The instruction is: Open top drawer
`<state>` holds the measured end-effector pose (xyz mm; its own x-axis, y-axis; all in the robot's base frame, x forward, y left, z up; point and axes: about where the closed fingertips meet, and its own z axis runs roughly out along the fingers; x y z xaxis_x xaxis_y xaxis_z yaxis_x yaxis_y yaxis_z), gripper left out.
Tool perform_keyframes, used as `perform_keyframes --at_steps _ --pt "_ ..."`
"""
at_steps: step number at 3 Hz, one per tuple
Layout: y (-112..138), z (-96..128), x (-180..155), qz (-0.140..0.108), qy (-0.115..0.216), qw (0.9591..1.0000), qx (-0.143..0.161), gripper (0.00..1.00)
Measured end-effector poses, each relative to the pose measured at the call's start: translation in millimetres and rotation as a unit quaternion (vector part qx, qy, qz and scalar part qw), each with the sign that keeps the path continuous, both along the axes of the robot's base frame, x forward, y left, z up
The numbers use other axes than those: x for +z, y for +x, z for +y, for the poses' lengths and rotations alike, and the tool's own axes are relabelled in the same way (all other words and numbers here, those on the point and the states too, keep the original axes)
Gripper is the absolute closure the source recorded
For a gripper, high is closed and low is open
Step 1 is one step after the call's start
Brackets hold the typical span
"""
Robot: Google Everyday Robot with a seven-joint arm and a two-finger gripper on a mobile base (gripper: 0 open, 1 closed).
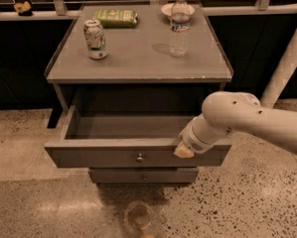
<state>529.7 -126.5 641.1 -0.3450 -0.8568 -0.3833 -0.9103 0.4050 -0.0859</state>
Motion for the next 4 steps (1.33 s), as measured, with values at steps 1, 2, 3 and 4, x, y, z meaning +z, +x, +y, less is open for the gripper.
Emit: perform_keyframes --at_steps 1,2,3,4 --pt "0 0 2 0.000 0.000 1.0000 0.000 1.00" --pt "-9 0 2 0.004 0.000 1.0000 0.001 1.00" --pt "-10 0 2 0.004 0.000 1.0000 0.001 1.00" --pt "-18 -2 0 0.004 0.001 1.0000 0.003 1.00"
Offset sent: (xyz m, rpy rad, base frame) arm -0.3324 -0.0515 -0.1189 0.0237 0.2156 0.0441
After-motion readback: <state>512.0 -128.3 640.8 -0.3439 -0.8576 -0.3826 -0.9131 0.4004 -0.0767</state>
